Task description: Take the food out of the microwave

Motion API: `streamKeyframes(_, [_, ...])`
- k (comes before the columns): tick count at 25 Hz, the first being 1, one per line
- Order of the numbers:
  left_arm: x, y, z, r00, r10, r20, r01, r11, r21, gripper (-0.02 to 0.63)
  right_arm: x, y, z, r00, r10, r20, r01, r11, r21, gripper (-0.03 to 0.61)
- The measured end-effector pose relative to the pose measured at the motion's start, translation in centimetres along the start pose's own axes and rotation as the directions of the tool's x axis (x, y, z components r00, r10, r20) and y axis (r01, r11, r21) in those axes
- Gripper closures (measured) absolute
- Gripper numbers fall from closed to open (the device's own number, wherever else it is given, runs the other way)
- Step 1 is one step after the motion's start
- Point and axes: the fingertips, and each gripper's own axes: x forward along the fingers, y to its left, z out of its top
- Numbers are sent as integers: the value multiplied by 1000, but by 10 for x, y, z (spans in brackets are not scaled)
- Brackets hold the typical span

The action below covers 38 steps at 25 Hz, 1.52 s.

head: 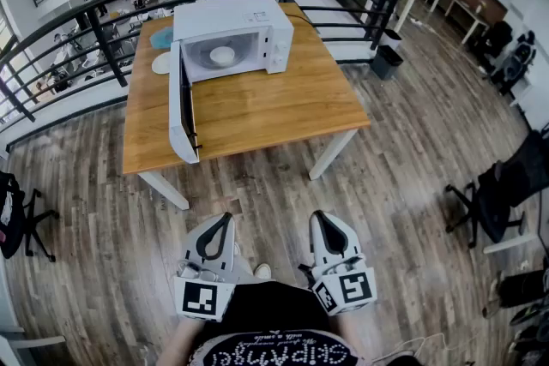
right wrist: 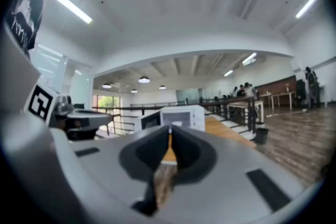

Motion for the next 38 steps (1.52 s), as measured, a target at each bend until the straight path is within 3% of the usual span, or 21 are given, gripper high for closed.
streamKeyframes(24, [10, -19, 0, 1000, -16, -8, 16, 1000, -1, 581, -13, -6, -2, 1000, 23, 4, -23, 1000, -10, 538])
streamKeyframes(38, [86, 31, 5, 1000, 4, -8, -4, 999, -44, 581, 68, -33, 5, 998, 40, -55, -41, 999, -28, 538])
